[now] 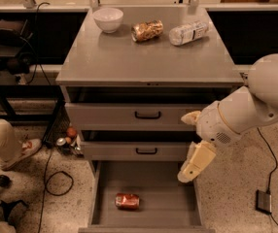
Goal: Pick coke can from bottom drawer and place on counter
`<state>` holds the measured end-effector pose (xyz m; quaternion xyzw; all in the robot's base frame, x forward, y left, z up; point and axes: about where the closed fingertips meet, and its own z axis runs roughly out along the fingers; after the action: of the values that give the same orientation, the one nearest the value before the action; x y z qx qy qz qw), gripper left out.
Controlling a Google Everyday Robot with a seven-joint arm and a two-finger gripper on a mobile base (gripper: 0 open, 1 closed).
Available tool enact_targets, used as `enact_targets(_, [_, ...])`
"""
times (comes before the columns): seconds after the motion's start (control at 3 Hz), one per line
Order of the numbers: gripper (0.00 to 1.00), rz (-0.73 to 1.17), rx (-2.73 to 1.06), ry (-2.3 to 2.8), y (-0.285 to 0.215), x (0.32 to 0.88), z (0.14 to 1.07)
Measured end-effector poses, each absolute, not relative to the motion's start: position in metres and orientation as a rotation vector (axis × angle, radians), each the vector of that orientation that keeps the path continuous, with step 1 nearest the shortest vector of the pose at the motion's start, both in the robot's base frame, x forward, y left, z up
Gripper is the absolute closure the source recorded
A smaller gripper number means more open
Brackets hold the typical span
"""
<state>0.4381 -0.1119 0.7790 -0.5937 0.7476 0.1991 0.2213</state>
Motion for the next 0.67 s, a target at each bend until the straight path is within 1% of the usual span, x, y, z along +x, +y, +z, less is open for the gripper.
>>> enact_targets(0.33, [0.00, 0.552, -1.642, 2.068, -0.112, 0.437, 0.777])
enact_targets(0.67, [0.00, 0.546, -1.632, 2.117, -0.112, 0.432, 0.703])
